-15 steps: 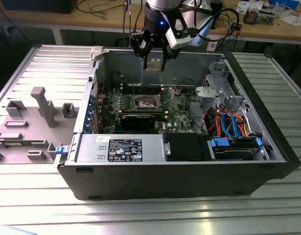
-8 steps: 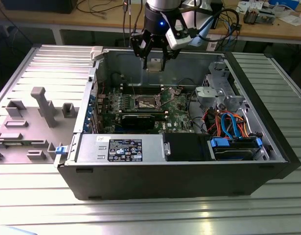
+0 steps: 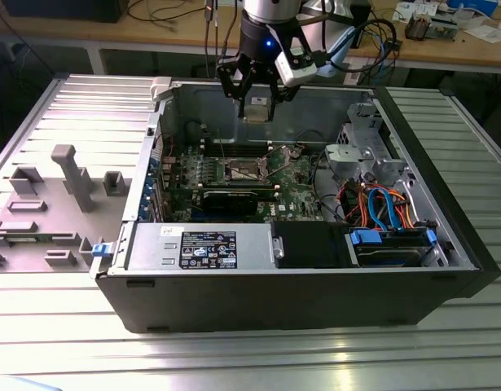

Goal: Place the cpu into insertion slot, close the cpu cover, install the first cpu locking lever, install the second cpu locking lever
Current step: 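Place the cpu into insertion slot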

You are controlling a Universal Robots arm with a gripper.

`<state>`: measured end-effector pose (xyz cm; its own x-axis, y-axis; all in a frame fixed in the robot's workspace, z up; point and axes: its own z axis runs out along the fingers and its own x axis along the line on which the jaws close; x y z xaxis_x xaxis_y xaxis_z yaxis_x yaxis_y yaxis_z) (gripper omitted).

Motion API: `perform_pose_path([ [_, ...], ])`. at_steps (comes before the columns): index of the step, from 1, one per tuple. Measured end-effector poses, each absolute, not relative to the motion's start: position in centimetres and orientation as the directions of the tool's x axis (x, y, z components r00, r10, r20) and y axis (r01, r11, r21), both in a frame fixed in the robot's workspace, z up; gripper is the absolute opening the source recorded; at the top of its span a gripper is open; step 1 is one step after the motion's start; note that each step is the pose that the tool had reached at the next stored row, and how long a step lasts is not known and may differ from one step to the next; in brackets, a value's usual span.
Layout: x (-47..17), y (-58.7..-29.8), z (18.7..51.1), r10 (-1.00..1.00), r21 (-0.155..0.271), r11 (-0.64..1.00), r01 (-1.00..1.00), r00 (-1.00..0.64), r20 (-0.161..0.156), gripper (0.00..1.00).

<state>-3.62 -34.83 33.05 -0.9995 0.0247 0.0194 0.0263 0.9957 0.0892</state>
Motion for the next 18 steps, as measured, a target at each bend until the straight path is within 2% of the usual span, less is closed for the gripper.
perform_pose_path([
  [18,-3.62,-34.83,32.73,0.025,0.089,0.996,0.026,-1.0,0.019,0.55],
])
